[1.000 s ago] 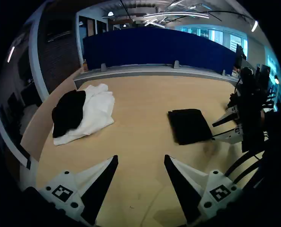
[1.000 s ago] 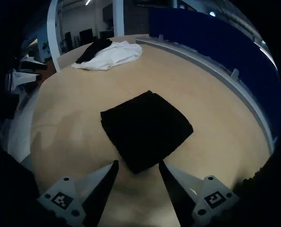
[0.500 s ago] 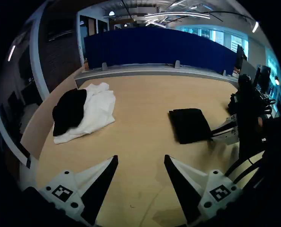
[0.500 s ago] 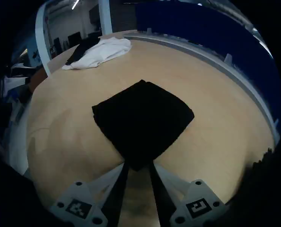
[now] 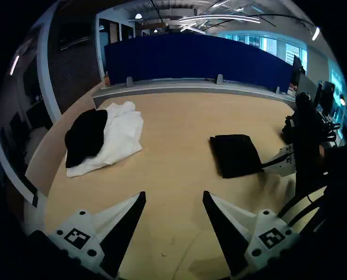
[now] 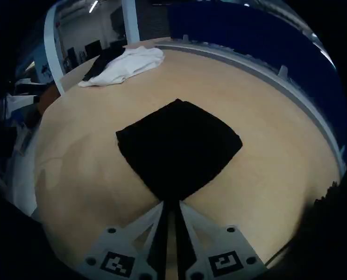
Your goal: Fold towel
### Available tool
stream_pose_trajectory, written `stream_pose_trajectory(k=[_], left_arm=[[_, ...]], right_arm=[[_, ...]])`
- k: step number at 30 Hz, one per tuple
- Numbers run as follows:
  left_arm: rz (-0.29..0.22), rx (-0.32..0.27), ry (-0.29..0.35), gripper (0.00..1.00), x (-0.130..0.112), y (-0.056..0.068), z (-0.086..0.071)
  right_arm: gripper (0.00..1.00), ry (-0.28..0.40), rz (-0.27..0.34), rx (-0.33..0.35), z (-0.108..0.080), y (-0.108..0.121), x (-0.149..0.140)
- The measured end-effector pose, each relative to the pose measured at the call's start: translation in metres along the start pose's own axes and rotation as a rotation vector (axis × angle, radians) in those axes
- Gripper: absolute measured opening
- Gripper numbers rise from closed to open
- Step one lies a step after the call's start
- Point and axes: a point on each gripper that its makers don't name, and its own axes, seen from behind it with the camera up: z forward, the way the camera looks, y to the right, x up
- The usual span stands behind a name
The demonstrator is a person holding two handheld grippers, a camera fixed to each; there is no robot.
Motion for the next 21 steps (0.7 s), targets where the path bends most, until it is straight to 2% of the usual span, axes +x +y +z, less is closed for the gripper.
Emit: stream_pose_trajectory(k=[5,9,15,21], left_arm=[[0.003,-0.002,0.002,0.90,0.002,0.001,0.000],[0.001,-0.003,0.007,0.90,0.004,0.003,-0.002],[-0.002,-0.007,0.026,0.90,0.015,0.005,-0.003],[-0.003,-0.009,0.056,0.90,0.030,0.006,-0.005]], right_arm=[[0.07,0.012,-0.020,-0.008,-0.008,0.001,0.009],[0.07,0.039,-0.037,-0.011,-0.021,0.003,0.029],[0.07,0.105,-0.069,-0.013,-0.050,0.011,0.079],[0.07,0.175,-0.104,-0.022,-0.087,0.025,0.133]])
